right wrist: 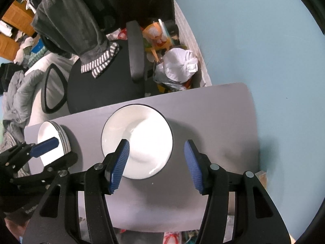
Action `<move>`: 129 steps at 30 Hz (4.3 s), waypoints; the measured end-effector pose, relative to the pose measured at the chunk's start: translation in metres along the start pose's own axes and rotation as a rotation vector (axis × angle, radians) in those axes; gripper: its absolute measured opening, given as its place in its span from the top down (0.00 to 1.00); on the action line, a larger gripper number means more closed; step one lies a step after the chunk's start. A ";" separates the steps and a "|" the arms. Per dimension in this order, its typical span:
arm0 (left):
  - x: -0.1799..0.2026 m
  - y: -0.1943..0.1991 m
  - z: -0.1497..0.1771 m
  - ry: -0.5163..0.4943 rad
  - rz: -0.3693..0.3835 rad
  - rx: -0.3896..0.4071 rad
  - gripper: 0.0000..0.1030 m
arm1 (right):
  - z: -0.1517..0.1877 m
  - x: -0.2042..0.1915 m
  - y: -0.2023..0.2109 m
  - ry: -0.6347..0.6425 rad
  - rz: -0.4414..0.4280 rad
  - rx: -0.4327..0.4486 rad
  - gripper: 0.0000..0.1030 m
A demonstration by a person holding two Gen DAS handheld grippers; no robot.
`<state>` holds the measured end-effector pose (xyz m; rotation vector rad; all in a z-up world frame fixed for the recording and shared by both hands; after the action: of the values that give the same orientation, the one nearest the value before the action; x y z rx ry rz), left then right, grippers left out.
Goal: Organize plates and bowls
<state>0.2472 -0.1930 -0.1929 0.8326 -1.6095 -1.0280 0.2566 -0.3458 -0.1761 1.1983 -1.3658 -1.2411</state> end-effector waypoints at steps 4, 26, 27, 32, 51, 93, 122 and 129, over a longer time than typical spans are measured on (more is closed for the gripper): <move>-0.002 0.008 0.004 0.014 0.014 0.005 0.49 | 0.005 0.001 0.010 -0.005 0.009 0.021 0.46; 0.021 -0.008 0.004 -0.056 0.034 -0.061 0.48 | 0.019 0.035 0.015 0.042 0.086 0.014 0.46; 0.022 -0.011 0.003 -0.050 0.036 -0.066 0.48 | 0.018 0.037 0.012 0.046 0.082 0.007 0.46; 0.020 -0.026 -0.002 -0.020 0.045 -0.092 0.48 | 0.014 0.043 -0.006 0.053 0.024 -0.036 0.46; 0.009 -0.087 -0.009 0.084 0.058 -0.162 0.48 | -0.001 0.029 -0.088 0.140 -0.050 -0.204 0.45; 0.005 -0.137 -0.017 0.188 0.185 -0.257 0.55 | -0.012 0.011 -0.117 0.090 -0.227 -0.292 0.67; -0.004 -0.132 -0.015 0.214 0.178 -0.273 0.72 | -0.001 0.013 -0.115 0.063 -0.235 -0.296 0.66; -0.013 -0.129 -0.014 0.275 0.191 -0.265 0.78 | -0.001 0.011 -0.115 0.027 -0.205 -0.332 0.74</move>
<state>0.2675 -0.2362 -0.3139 0.5982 -1.2613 -0.9222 0.2660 -0.3595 -0.2901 1.1324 -0.9859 -1.5218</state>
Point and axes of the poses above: each gripper's, at about its wrist camera, not at the fingertips, and y roughly against the way its jaws point, x to its right, z to its underside, the point moved 5 cm from there along -y, roughly the way its jaws point, and after that the axes turned 9 degrees about z, right-handed, at the moved point
